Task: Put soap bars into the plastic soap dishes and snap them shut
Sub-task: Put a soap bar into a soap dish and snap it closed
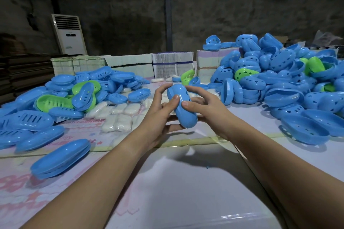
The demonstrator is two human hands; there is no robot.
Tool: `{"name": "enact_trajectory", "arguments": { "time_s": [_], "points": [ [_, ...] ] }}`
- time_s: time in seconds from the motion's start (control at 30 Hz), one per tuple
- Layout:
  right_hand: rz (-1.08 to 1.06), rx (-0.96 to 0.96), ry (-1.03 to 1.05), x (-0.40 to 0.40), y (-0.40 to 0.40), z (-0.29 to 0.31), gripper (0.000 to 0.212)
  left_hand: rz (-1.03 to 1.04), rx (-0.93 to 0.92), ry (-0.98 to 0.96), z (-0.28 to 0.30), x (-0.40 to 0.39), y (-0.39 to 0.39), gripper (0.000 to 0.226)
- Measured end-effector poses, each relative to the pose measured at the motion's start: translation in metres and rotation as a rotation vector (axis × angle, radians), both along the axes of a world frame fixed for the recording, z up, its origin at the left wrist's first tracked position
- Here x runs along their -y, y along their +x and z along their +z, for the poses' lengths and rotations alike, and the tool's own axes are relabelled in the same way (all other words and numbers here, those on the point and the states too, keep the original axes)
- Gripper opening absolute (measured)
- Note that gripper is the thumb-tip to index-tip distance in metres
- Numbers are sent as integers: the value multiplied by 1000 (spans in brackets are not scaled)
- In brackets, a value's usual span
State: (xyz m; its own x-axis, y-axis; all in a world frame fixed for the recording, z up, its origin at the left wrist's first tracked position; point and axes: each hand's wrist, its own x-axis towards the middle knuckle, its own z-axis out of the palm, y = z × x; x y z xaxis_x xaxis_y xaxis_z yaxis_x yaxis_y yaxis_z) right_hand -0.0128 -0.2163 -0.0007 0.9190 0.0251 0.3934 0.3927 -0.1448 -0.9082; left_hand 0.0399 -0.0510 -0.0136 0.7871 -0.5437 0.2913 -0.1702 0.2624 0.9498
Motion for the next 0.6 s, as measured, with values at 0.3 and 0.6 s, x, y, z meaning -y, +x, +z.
{"name": "enact_trajectory", "arguments": {
  "time_s": [0.3, 0.6],
  "points": [
    [17, 26, -39, 1, -4, 1, 45, 38, 18, 4, 2, -4, -4, 64],
    [-4, 68, -68, -3, -4, 1, 48, 50, 4, -19, 5, -5, -9, 67]
  ]
}}
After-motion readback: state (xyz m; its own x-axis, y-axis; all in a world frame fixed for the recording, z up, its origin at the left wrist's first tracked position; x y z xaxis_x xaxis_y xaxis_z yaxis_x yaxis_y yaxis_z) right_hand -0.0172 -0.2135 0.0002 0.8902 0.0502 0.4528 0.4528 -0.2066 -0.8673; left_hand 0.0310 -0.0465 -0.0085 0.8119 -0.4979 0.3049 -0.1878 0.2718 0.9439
